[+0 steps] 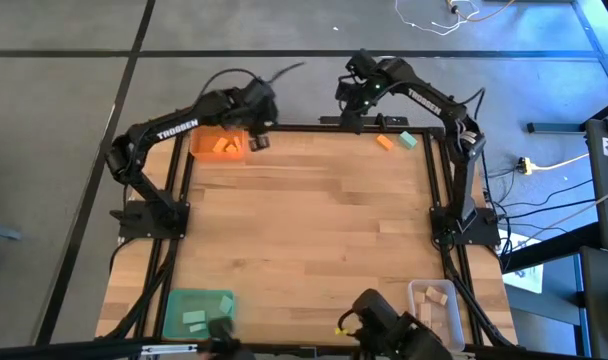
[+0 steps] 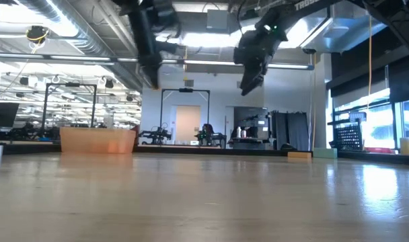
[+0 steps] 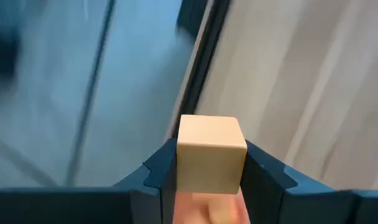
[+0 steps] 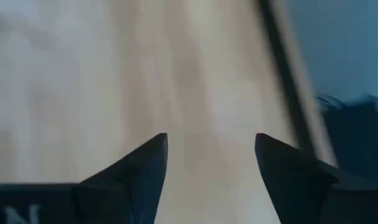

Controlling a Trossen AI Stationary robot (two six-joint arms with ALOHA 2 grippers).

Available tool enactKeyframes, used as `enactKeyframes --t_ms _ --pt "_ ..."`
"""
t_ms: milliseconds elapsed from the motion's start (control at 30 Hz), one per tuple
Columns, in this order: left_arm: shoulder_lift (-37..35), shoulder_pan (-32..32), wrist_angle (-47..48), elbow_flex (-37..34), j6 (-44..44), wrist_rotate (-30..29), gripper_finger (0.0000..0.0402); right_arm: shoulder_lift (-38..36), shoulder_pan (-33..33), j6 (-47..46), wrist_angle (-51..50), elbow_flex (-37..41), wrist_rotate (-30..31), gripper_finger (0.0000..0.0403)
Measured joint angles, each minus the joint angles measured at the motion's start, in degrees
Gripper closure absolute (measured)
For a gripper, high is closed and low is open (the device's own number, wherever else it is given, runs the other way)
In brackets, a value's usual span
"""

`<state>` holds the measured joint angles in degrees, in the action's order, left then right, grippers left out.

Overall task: Sort & place blocks by color
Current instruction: Put the orange block into the orange bin

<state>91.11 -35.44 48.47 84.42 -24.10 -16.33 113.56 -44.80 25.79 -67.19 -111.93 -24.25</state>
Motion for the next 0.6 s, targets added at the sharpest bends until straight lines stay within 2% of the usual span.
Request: enactKeyframes --t_ms 133,300,467,600 --pt "0.00 -6.29 7.49 -0.02 12.11 -0.55 0.0276 -2.04 0.08 -0.22 0.82 0.01 8.38 0.0162" --pt "0.00 -13.69 13.36 -2.46 23.80 0.32 0.0276 -4.11 0.07 -0.10 1.74 0.01 9.65 0.0162" --pt "0.03 -19.15 11.21 -11.09 30.01 7.86 0.0276 -5.94 0.11 0.02 2.83 0.01 9.62 0.0162" --pt "0.09 -20.57 5.40 -18.16 32.18 5.89 0.0276 -6.75 0.15 0.12 3.45 0.01 9.57 0.0162"
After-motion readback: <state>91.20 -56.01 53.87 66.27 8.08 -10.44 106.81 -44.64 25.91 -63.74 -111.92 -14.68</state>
